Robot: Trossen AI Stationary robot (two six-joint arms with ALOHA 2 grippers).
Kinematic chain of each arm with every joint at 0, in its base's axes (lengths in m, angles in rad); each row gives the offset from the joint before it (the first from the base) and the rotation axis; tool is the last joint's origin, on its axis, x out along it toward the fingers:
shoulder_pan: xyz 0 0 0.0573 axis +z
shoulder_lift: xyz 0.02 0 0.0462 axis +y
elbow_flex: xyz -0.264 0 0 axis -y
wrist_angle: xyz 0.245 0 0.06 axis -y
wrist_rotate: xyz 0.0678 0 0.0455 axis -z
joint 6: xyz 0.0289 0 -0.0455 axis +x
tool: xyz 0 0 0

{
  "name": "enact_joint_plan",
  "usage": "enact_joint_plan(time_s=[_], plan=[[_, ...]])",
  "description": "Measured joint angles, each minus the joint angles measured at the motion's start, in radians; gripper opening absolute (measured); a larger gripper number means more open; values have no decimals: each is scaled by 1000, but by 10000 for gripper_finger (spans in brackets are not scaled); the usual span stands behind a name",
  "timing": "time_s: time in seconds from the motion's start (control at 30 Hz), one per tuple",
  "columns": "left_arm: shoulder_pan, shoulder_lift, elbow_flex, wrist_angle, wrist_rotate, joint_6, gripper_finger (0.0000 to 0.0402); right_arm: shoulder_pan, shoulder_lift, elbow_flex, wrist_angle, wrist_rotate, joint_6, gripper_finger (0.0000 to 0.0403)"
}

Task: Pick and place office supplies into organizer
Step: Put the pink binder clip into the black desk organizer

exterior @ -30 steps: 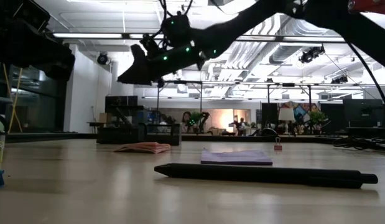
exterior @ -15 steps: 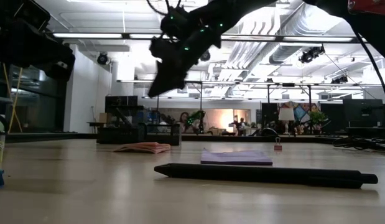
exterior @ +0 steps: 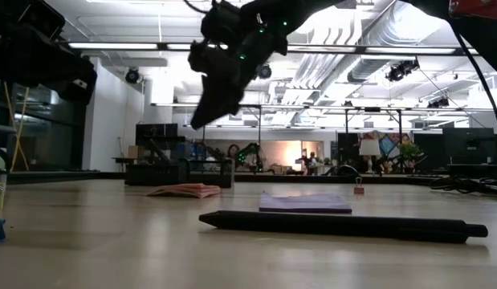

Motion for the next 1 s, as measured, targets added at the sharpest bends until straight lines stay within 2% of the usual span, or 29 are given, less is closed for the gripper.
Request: enact_joint_plan(time_s=[0.07, 0.27, 0.6, 0.77, 1.0], plan=[[0, 0, 0, 0, 2, -10, 1, -2, -2, -34, 83, -17, -4, 87], [0, 2, 0, -4, 32, -12, 1, -49, -55, -225, 116, -27, 56, 85], [0, 13, 0, -3, 17, -10, 1, -61, -295, -676, 535, -67, 132, 66], [0, 13, 0, -2, 6, -7, 1, -52, -448, -886, 645, 39, 173, 60], [0, 18, 0, 4, -10, -6, 1, -49, -670, -1158, 790, 106, 249, 69]])
